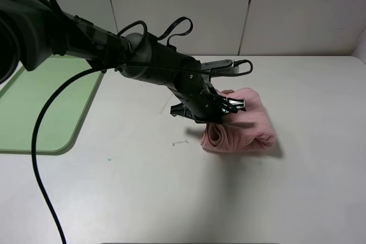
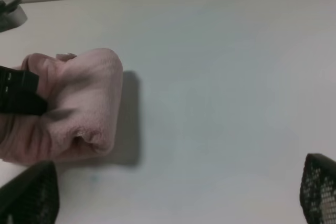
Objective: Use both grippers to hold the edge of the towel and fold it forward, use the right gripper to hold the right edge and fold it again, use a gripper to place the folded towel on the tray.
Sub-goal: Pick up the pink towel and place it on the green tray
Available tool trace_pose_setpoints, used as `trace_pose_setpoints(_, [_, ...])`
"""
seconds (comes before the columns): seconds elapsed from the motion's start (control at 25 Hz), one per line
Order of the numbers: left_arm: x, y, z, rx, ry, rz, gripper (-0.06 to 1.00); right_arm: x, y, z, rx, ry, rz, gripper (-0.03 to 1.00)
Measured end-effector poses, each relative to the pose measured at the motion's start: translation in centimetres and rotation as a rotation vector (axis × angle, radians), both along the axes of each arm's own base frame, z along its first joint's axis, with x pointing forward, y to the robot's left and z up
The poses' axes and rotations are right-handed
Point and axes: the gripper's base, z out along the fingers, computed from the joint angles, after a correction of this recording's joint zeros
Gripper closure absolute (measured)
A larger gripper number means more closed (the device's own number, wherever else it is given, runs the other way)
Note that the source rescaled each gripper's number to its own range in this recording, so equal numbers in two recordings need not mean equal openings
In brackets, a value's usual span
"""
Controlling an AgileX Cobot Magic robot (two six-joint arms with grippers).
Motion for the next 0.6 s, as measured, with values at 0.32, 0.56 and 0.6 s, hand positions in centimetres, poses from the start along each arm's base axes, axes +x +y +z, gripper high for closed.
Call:
trace_pose_setpoints(0.32, [-0.2,0.1,0.8,0.008,0.010,-0.004,0.85,0.0,0.0,0.0,0.000,0.000,0.000,-0.03])
trace_pose_setpoints(0.56, [-0.6,0.6,3.1,0.040,0.023,-0.029,0.85,0.0,0.0,0.0,0.001,0.000,0.001,-0.03])
trace_pose_setpoints(0.6, [-0.7,0.7,3.6,0.049,0.023,-0.036,0.85,0.0,0.0,0.0,0.001,0.000,0.001,-0.03])
